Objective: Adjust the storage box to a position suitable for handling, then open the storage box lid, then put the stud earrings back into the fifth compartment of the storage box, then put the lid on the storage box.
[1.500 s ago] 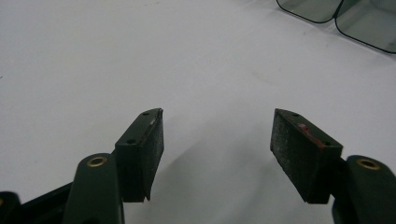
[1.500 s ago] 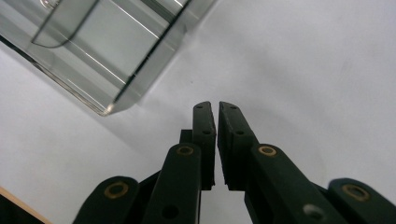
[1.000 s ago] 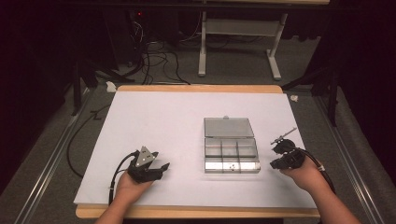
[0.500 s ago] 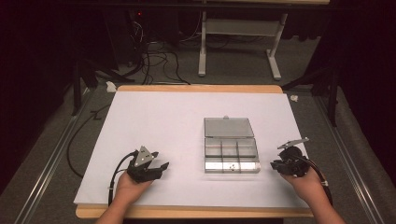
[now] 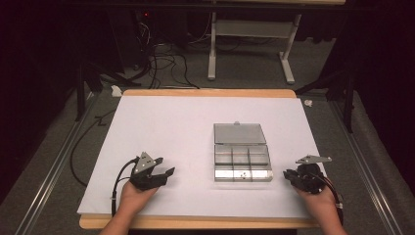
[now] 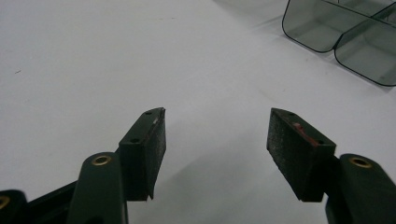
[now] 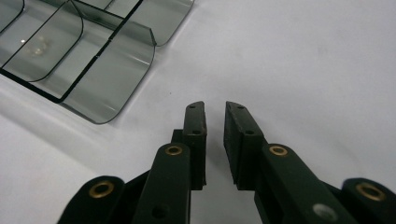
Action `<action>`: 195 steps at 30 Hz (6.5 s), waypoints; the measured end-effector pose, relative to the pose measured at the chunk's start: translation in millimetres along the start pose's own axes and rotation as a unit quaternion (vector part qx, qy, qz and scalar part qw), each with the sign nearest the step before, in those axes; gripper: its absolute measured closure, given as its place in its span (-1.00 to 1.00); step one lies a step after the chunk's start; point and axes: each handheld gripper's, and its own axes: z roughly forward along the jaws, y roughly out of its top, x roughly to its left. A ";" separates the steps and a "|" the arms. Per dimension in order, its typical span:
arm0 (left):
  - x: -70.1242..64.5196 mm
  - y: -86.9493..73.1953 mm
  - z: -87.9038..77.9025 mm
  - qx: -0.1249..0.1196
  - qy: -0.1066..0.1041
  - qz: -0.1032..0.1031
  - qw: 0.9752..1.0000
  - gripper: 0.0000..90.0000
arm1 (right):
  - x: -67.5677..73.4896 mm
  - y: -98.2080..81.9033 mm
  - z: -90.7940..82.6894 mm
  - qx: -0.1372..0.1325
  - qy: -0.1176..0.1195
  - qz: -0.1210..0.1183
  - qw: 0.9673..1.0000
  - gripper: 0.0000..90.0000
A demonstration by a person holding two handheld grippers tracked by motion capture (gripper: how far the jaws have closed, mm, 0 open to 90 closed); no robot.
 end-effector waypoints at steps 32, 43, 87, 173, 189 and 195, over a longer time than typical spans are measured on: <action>-6.3 51.4 23.7 -0.005 0.005 -0.068 0.998 -0.19 | -4.4 33.7 15.3 -0.098 0.000 0.023 0.995 0.46; 1.5 71.2 51.5 -0.003 0.010 -0.078 0.997 -0.18 | -16.4 47.8 20.7 -0.101 0.001 0.037 0.994 0.44; -34.4 105.9 152.4 0.023 -0.086 -0.135 0.987 -0.26 | -16.9 112.1 82.1 -0.053 0.091 0.068 0.992 -0.03; -44.7 115.5 123.2 -0.041 -0.074 -0.081 0.993 0.78 | -2.8 99.7 47.1 -0.112 0.084 0.052 0.989 0.56; -54.5 118.8 111.7 -0.052 -0.072 -0.064 0.994 0.69 | 4.0 100.1 37.7 -0.127 0.082 0.045 0.988 0.45; -57.1 115.8 107.8 -0.057 -0.076 -0.067 0.993 0.64 | 7.0 98.5 33.1 -0.129 0.079 0.040 0.988 0.42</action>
